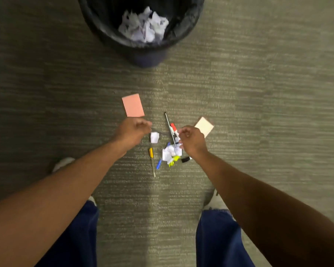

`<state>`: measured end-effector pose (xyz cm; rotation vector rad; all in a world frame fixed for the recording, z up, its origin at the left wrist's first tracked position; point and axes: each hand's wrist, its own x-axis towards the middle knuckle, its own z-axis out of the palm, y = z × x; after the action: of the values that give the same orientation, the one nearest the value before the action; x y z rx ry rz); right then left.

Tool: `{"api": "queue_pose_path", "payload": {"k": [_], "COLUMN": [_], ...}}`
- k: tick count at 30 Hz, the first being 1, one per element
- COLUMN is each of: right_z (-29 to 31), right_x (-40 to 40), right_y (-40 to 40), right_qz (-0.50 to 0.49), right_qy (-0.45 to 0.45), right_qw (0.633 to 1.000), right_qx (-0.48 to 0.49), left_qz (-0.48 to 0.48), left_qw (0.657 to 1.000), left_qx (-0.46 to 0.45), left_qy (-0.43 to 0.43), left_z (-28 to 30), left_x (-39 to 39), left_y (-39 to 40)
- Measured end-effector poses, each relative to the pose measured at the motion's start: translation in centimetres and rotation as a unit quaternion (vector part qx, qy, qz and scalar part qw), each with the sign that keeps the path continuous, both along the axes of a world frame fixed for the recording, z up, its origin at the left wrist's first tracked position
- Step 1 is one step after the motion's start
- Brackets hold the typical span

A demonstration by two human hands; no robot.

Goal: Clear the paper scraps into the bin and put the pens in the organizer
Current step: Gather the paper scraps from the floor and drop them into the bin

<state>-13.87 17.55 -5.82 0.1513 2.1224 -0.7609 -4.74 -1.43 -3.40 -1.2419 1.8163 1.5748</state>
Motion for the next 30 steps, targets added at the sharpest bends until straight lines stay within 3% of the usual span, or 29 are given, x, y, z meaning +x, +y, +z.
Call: {"api": "queue_pose_path", "payload": {"k": [5,9,14,17,21,26,28,30], "right_z": [-5.9,-10.6,-14.1,-15.1,-15.4,-14.6,-14.1,-13.6], "right_x": [5.8,9.1,10.0,9.5,7.6,4.6,3.8,3.4], "right_y": [3.3,4.5,3.6,3.5,5.2,7.5,8.2,8.6], "right_qz": [0.101,0.167,0.128,0.116,0.09,-0.028,-0.058,-0.112], "right_qy": [0.048,0.063,0.108,0.112,0.086,0.016,-0.007,-0.026], "right_qw": [0.991,0.982,0.978,0.978,0.99,0.999,0.997,0.993], "right_qx": [0.069,0.064,0.123,0.13,0.071,0.042,0.042,0.041], "left_qz": [-0.189,-0.32,-0.425,-0.458,-0.459,-0.449,-0.381,-0.227], "left_qw": [0.979,0.94,0.89,0.869,0.861,0.852,0.888,0.946], "left_qx": [-0.059,-0.118,-0.159,-0.186,-0.218,-0.27,-0.258,-0.226], "left_qy": [-0.044,-0.006,0.041,0.022,-0.009,0.003,-0.018,-0.055], "left_z": [-8.2,-11.9,-13.7,-14.1,-15.2,-16.9,-16.9,-16.4], "left_x": [3.7,5.8,6.3,4.9,3.3,2.8,2.8,2.9], "left_y": [4.4,7.0,7.4,7.4,7.0,6.7,6.9,7.7]}}
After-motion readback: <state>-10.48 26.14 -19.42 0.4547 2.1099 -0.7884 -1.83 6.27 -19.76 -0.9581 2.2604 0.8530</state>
